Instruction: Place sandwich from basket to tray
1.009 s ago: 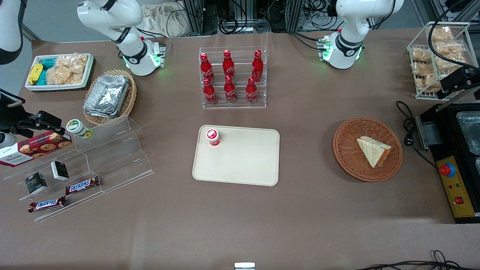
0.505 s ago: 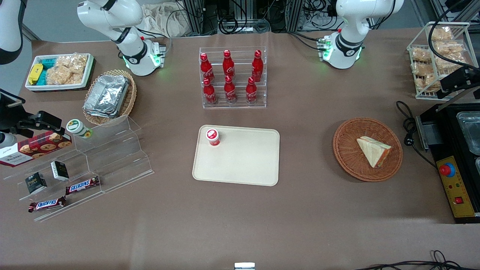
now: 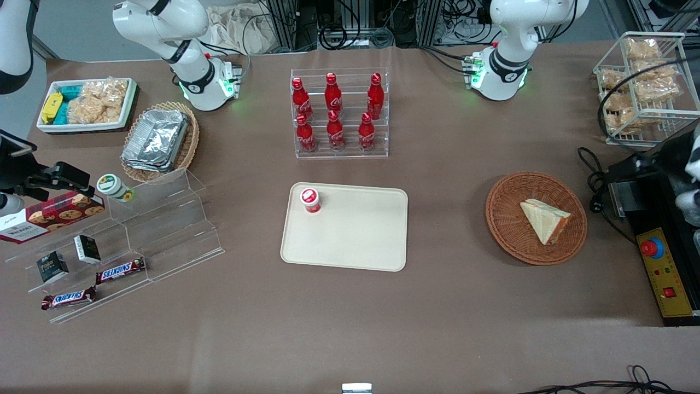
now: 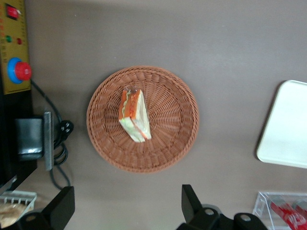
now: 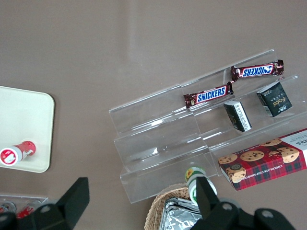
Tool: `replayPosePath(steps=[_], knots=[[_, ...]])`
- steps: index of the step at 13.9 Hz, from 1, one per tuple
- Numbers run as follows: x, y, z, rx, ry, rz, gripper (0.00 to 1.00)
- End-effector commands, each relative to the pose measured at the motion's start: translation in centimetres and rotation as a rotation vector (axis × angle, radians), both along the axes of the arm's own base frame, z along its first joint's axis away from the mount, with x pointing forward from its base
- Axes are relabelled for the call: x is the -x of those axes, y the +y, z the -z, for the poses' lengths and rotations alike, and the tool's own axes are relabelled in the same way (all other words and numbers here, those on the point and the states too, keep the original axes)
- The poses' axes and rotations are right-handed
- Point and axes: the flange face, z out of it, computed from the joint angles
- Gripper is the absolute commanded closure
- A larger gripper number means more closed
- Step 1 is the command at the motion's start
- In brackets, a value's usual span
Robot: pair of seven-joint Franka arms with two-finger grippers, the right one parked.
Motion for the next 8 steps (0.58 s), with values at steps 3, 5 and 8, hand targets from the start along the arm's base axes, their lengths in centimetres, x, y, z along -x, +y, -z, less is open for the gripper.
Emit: replayPosePath(steps=[3, 5, 8], knots=[[-0.7, -0.1, 10.7, -0.013, 0.014, -0.062, 0.0], [-1.4, 0.0, 14.1, -0.02, 0.038, -0.061, 0.0], [-1.7, 0.3, 18.8, -0.027, 0.054, -0.067, 0.0]])
